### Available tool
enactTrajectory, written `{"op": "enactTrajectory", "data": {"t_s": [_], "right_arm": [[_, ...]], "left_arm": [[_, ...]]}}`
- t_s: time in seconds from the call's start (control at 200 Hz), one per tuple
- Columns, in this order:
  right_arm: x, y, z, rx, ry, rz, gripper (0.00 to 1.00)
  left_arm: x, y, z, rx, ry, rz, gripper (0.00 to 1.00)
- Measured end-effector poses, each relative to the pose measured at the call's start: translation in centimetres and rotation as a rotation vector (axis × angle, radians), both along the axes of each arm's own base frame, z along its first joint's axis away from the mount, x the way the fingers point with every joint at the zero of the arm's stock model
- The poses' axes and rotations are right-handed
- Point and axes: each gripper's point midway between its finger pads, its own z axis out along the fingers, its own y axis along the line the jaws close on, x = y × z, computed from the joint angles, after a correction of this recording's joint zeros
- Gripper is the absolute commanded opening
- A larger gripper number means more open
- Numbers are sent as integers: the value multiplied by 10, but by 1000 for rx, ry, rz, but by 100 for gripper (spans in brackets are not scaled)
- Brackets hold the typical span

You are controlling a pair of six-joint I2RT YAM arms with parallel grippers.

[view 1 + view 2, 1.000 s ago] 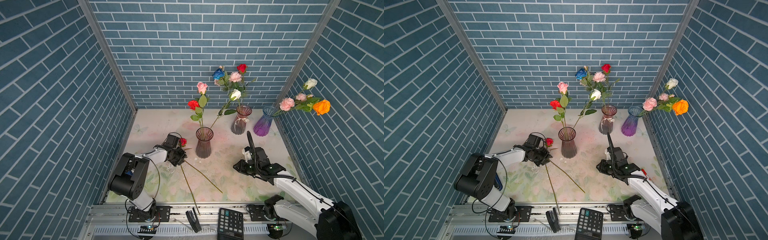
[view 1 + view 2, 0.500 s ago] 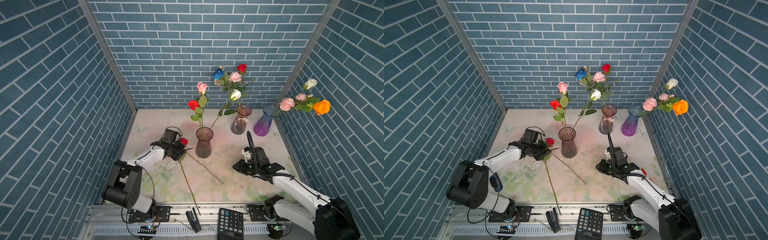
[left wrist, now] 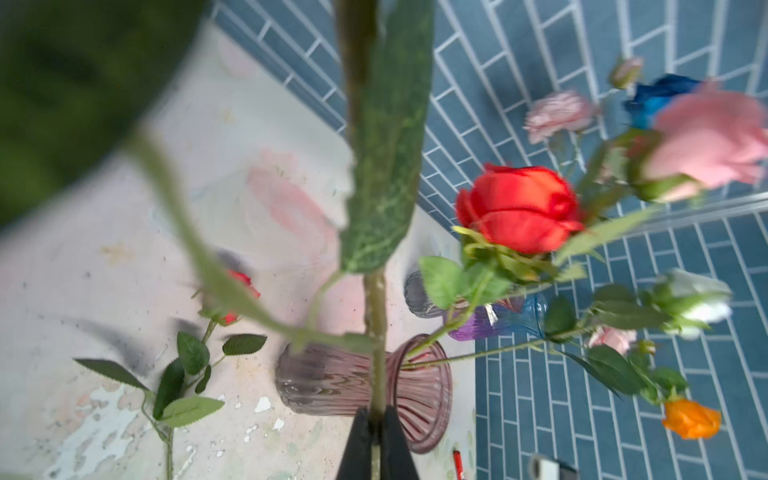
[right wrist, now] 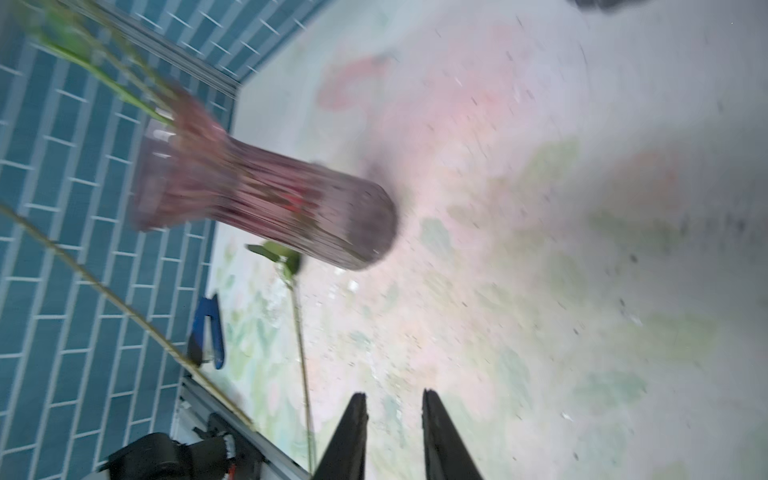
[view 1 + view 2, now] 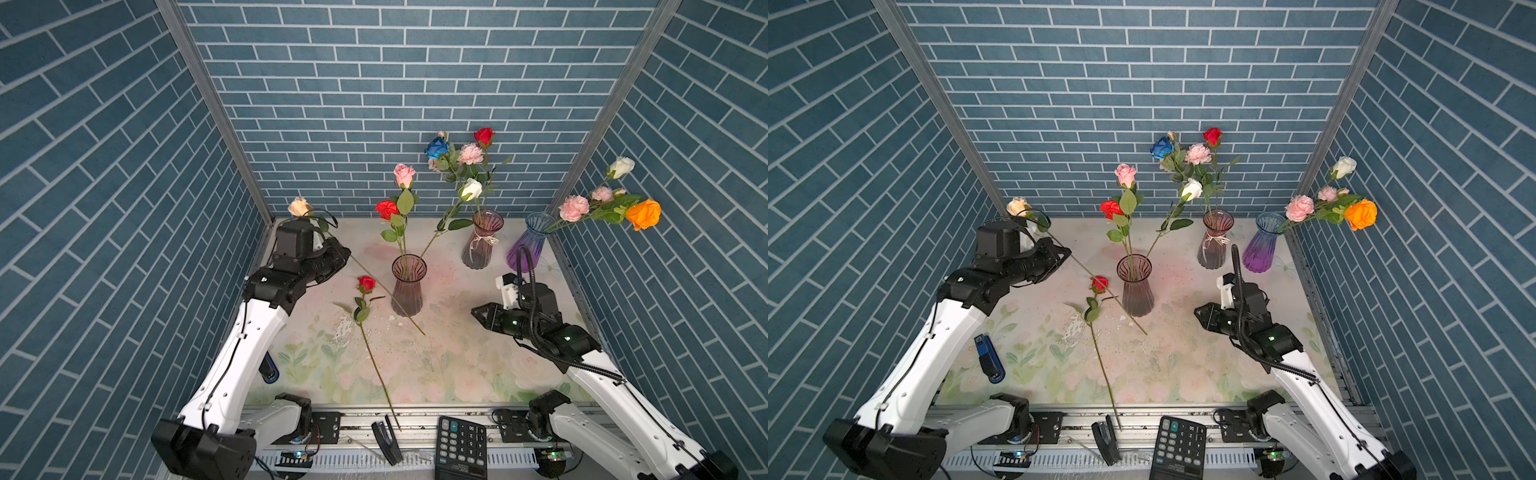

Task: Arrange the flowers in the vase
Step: 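Raise the cream rose toward the right gripper while the right reaches for its stem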

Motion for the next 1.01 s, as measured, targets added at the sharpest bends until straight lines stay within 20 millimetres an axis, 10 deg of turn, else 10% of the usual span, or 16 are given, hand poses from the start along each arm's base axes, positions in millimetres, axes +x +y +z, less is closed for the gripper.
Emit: {"op": "enactTrajectory", "data": {"t_s": [0.1,0.265,0.445,1.005], "right_arm": [[0,23,70,55,-185,135,36],[-34,74,171,111,-491,471,38],[-52,94,250,189,-674,627,32],[-48,123,271,355,-569,743,21]], "left_arm": [[-17,-23,49,61,-161,-124,0],[-80,-115,124,134,-464,-519,0],[-122,-163,137,189,-606,-754,0],[-144,-183,126,202,-643,-915,0]]}}
